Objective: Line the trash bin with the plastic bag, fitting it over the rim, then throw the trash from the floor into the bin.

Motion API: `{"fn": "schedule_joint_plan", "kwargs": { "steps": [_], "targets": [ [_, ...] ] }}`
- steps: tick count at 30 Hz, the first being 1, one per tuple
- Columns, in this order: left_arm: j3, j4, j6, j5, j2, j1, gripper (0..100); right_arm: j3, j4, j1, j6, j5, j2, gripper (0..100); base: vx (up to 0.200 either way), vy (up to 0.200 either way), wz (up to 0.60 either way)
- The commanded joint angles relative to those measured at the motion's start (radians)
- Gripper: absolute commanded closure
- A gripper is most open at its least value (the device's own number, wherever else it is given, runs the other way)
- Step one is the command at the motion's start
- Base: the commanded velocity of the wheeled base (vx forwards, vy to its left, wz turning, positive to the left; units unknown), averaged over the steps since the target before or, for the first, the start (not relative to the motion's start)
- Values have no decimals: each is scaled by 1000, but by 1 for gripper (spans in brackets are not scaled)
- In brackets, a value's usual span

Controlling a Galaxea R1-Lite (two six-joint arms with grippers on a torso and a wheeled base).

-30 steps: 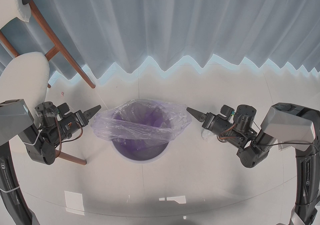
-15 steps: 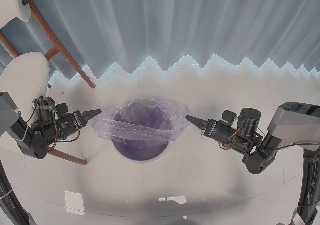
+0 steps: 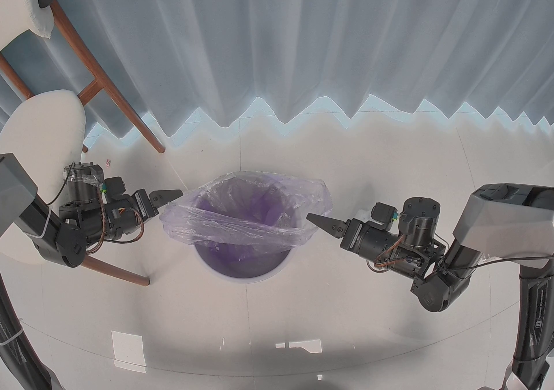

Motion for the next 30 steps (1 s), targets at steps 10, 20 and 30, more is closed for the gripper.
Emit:
{"fn": "schedule_joint_plan", "kwargs": {
  "steps": [10, 20, 30],
  "targets": [
    [-13, -1, -24, -1, 22, -17, 0, -5, 1, 28, 26, -1, 24, 0, 0, 0, 0],
    [-34, -12, -86, -9, 36, -19, 0, -44, -5, 28, 28, -7, 50, 0, 0, 0, 0],
    [-3, -12, -86, -8, 29, -29, 100, -41, -16, 59, 29, -25, 57, 100, 0, 0, 0]
  ]
}}
